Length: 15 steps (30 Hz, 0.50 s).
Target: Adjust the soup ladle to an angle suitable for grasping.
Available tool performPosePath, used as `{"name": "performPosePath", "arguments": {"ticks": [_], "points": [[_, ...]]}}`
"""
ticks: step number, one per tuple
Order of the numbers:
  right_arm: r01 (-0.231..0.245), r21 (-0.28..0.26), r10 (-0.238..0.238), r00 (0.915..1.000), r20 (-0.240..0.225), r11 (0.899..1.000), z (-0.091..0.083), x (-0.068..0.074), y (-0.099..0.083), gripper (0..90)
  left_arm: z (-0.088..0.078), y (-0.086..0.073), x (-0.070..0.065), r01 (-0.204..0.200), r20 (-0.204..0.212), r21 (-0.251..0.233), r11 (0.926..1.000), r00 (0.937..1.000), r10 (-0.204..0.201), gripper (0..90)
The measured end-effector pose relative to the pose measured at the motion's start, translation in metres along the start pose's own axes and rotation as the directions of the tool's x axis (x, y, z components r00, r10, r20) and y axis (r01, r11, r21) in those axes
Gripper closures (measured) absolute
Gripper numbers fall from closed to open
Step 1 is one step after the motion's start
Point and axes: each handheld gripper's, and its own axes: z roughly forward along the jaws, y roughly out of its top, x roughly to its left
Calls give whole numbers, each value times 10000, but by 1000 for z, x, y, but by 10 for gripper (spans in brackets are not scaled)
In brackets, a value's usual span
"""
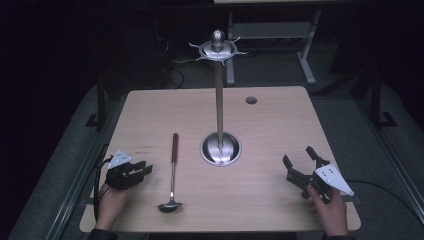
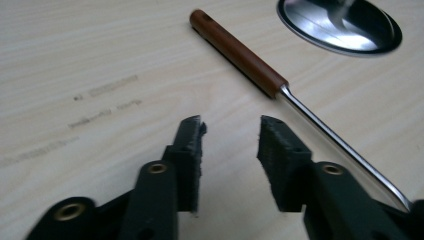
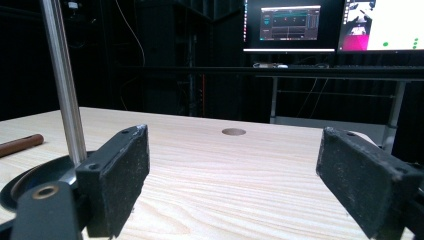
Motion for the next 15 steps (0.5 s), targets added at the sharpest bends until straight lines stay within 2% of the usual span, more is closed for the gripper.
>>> {"name": "performPosePath", "arguments": {"ticks": [3, 9, 11, 15], "points": [[-48, -16, 48, 10000, -14, 10000, 0, 0, 0, 130, 5, 6, 4, 6, -20, 124, 9999, 10000, -6, 734], [-21, 5, 21, 10000, -27, 10000, 0, -1, 0, 130, 12, 19, 7, 22, 126, -50, 10000, 9999, -21, 867], [-42, 3, 42, 10000, -11, 10000, 0, -1, 0, 130, 15, 23, 8, 71, 211, -137, 9999, 9998, -68, 897], [-81, 24, 81, 10000, 11, 10000, 1, -1, 0, 130, 22, 31, 10, 55, 326, -146, 9999, 9995, -50, 900]]}}
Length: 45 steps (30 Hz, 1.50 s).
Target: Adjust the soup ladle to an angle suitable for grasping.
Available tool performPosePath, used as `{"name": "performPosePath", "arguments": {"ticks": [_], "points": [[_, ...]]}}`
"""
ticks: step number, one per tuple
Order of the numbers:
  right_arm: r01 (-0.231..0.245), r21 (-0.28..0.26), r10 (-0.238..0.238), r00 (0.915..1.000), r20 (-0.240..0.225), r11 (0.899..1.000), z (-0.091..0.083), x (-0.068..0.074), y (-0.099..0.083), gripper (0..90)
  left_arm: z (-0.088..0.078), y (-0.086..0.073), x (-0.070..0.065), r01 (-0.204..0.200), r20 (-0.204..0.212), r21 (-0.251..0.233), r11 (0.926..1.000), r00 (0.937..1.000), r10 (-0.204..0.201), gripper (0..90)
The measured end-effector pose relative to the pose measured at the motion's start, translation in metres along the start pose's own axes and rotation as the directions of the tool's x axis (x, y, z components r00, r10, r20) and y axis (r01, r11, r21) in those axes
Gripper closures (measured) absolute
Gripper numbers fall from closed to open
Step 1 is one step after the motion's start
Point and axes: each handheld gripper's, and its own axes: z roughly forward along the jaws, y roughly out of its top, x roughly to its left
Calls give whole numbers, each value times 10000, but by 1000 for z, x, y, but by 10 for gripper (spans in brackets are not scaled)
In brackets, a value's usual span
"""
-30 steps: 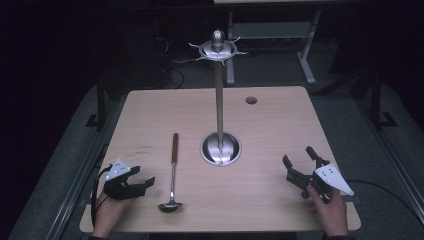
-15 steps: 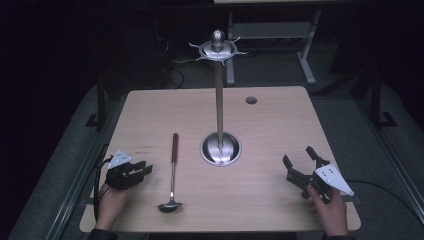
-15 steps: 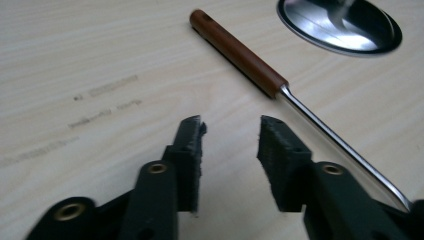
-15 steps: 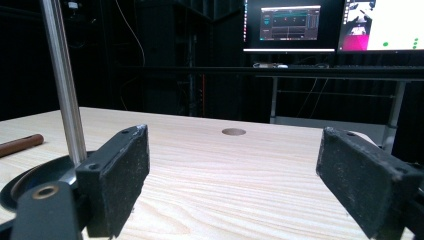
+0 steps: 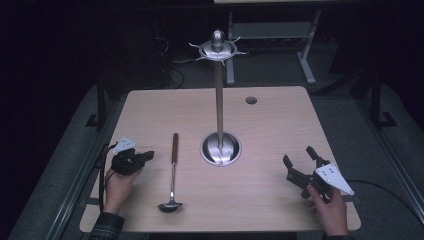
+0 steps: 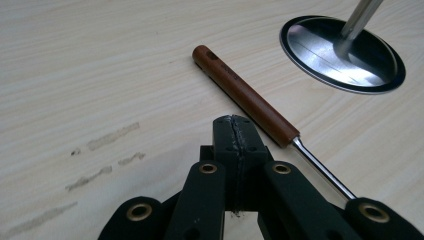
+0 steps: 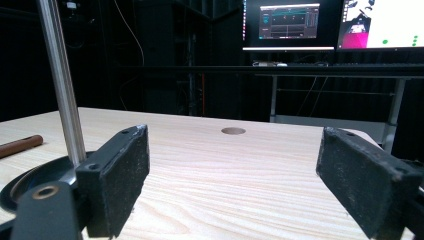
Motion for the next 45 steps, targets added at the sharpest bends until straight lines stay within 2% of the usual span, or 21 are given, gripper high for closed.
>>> {"name": "performPosePath", "arguments": {"ticks": [10, 12, 14, 19, 25, 31, 35, 41, 44, 45], "points": [[17, -16, -17, 10000, -18, 10000, 0, 0, 0, 130, 20, 15, 2, -142, 132, -37, 9999, 9998, 142, 900], [51, -31, -51, 10000, -26, 10000, 0, 0, 0, 130, 25, 18, 3, -108, 146, -164, 9998, 9998, 110, 900], [46, -39, -46, 10000, -23, 10000, 0, 0, 0, 130, 33, 20, 4, -199, 88, 75, 9998, 9998, 198, 900], [37, -60, -37, 10000, -10, 10000, -1, 0, 0, 130, 48, 24, 5, -76, 49, 142, 9999, 10000, 75, 900], [34, -94, -34, 10000, -25, 9999, -1, 0, 0, 130, 64, 20, 4, -267, 31, 534, 9982, 9996, 265, 900], [91, -116, -92, 9999, -64, 9999, -2, 1, 0, 130, 69, 17, 2, -358, 34, 757, 9965, 9994, 356, 900], [124, -148, -126, 9999, -80, 9998, -2, 1, 0, 130, 76, 13, -3, -478, 218, 979, 9940, 9987, 459, 900], [149, -133, -150, 9998, -105, 9998, -2, 1, 0, 130, 78, 13, -7, -516, 325, 1013, 9935, 9983, 485, 900], [134, -126, -135, 9998, -118, 9998, -2, 1, 0, 130, 79, 13, -9, -409, 389, 1005, 9941, 9986, 371, 900], [135, -123, -136, 9998, -126, 9998, -2, 2, 0, 130, 79, 13, -11, -541, 478, 1074, 9927, 9976, 492, 900]]}}
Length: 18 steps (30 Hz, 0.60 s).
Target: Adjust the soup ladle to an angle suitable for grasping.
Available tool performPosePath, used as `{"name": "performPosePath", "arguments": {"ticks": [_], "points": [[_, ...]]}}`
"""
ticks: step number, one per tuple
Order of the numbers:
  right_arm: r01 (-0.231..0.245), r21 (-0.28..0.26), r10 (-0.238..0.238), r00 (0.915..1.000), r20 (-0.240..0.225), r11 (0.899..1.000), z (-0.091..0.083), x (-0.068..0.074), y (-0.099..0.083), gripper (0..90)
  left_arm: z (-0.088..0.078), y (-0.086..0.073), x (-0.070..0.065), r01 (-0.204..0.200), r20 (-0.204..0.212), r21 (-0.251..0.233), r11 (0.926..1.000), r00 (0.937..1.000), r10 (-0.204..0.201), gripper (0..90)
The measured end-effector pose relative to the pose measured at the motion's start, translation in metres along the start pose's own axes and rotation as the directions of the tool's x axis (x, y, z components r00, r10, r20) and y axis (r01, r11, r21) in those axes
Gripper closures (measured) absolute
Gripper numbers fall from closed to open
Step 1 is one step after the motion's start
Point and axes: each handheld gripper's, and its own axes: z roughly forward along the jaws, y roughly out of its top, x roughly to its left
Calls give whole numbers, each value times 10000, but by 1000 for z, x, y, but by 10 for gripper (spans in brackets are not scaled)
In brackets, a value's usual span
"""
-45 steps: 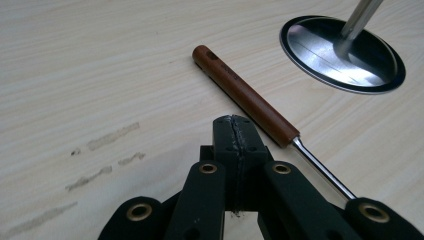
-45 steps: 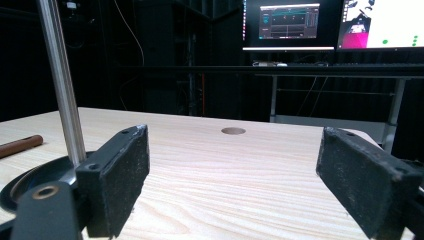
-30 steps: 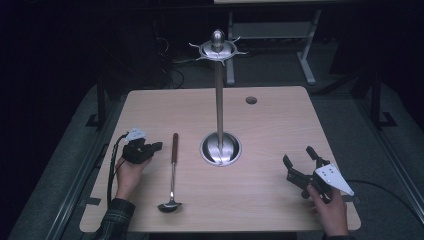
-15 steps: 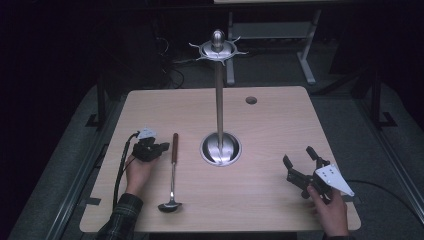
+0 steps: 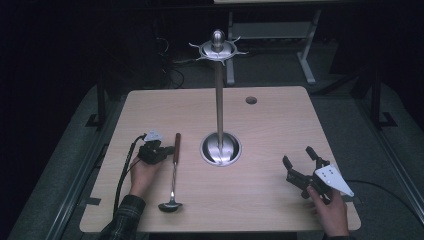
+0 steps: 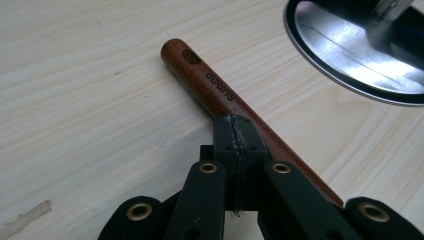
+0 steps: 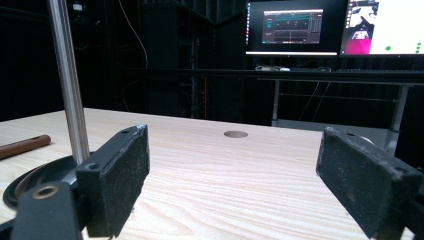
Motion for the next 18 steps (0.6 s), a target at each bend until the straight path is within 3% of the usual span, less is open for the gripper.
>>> {"name": "performPosePath", "arguments": {"ticks": [5, 6, 18], "points": [[25, 9, -25, 10000, -15, 10000, 0, 0, 0, 130, 2, 1, -5, -48, 159, 5, 10000, 9999, 48, 900], [27, 8, -27, 10000, -11, 10000, 0, 0, 0, 130, 3, 1, -6, -250, 234, 63, 9997, 9994, 248, 900], [66, -5, -66, 10000, -37, 10000, 0, 1, 0, 130, 10, 4, -21, -763, 600, 237, 9968, 9954, 748, 900]]}}
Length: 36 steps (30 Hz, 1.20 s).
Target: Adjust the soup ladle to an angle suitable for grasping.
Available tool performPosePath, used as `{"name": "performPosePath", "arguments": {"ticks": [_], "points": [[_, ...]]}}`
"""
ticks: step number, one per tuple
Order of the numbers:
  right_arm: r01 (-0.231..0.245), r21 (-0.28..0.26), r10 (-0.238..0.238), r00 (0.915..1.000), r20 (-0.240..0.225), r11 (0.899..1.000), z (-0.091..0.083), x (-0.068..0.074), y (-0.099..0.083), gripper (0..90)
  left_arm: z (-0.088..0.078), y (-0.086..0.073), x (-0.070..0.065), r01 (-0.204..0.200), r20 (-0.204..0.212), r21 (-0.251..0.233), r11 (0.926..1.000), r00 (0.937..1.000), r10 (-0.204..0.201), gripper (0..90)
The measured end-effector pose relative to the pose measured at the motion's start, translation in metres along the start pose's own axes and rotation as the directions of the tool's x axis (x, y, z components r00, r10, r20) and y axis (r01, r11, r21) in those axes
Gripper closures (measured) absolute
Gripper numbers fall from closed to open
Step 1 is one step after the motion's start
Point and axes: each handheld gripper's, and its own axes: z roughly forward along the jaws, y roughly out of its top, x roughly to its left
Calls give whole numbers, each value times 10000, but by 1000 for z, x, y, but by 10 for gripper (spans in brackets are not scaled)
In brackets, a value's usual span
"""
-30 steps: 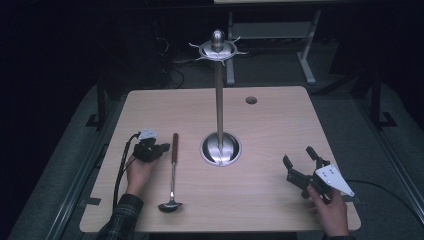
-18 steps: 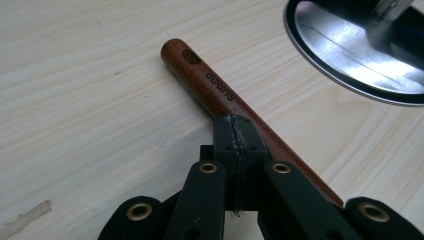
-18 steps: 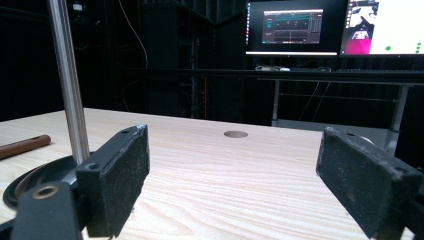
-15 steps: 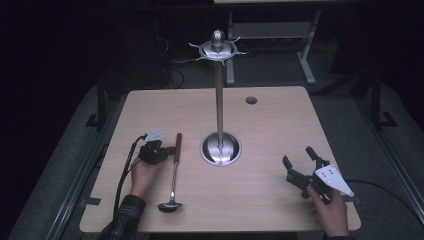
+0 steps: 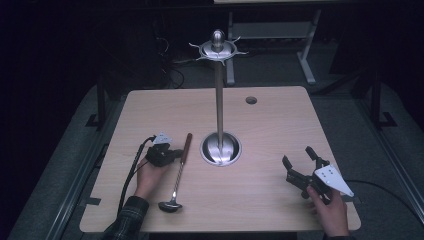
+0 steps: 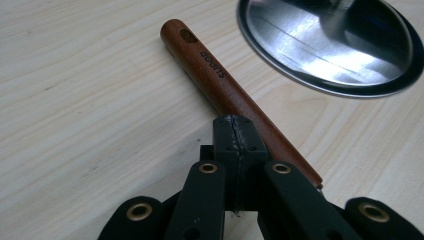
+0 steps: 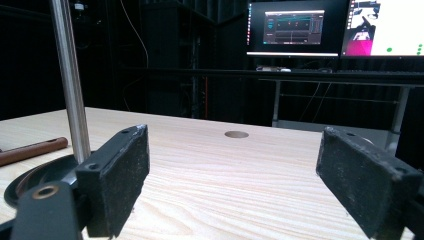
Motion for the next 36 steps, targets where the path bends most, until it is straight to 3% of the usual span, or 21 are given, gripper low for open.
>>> {"name": "performPosePath", "arguments": {"ticks": [21, 22, 31, 32, 35, 36], "points": [[16, -17, -16, 10000, -17, 10000, 0, 0, 0, 130, 7, 6, -21, -461, 422, 54, 9989, 9981, 458, 900], [16, -11, -16, 10000, -20, 10000, 0, 0, 0, 130, 8, 7, -20, -642, 424, 46, 9979, 9971, 640, 900], [31, -26, -31, 10000, -11, 10000, 0, 0, 0, 130, 4, 8, -20, -557, 464, 53, 9984, 9974, 554, 900], [36, -47, -36, 10000, -17, 10000, 0, 0, 0, 130, -1, 10, -22, -391, 520, 61, 9992, 9979, 388, 900], [24, -40, -24, 10000, -11, 10000, 0, 0, 0, 130, -13, 12, -29, -274, 664, 530, 9982, 9975, 238, 899], [20, -23, -20, 10000, -22, 10000, 0, 0, 0, 130, -18, 12, -32, -454, 690, 760, 9961, 9968, 401, 898]]}}
